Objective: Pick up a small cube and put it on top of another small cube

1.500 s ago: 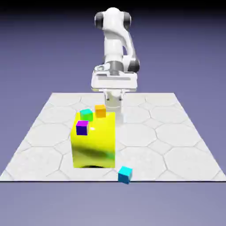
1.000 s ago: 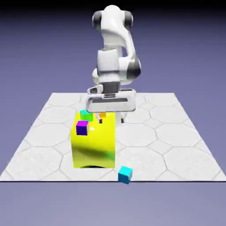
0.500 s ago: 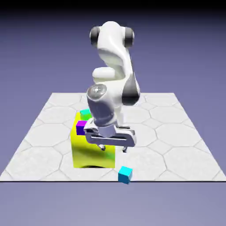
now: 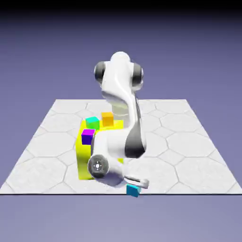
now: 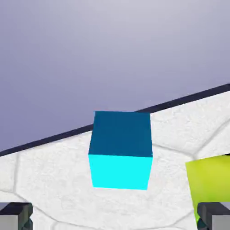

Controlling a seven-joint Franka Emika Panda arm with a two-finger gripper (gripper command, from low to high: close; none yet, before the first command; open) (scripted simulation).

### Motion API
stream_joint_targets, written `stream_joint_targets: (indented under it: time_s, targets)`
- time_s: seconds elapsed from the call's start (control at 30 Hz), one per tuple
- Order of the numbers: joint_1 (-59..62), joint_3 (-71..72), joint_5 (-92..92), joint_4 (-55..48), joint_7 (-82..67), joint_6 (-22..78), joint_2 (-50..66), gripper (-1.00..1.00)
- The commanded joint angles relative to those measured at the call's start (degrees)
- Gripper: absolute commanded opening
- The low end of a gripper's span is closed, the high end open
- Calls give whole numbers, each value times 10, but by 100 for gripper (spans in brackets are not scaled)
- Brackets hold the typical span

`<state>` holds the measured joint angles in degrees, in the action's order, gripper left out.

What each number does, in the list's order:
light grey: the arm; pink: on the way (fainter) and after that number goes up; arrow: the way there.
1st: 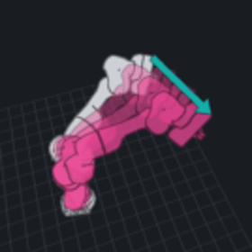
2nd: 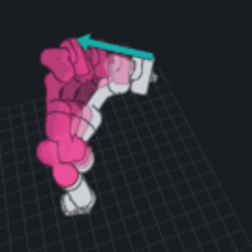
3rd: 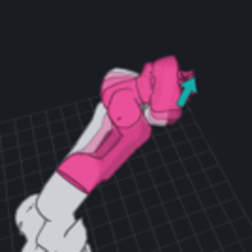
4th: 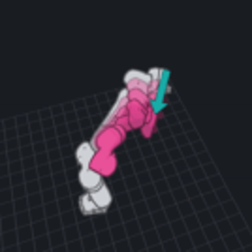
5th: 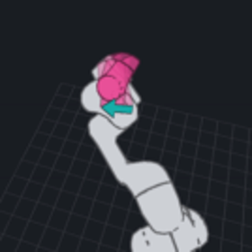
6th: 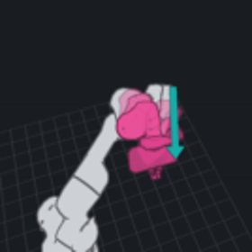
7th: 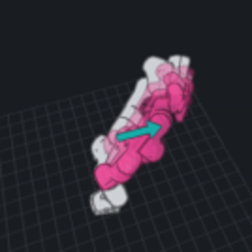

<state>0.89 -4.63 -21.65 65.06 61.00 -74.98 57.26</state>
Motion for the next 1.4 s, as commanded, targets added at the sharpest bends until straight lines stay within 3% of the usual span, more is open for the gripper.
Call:
stream_joint_targets:
  time_s: [0.0,0.2,0.5,0.53,0.9,1.37]
  targets:
    - [0,-1,-5,-21,4,21,19,0]
    - [2,-5,-25,-111,22,115,104,0]
    - [-27,-11,-28,55,-13,5,54,0]
    - [-27,-11,-28,55,-13,5,54,-100]
    - [2,-5,-25,-111,22,115,104,-100]
    - [-27,-38,-70,171,-27,73,-150,-100]
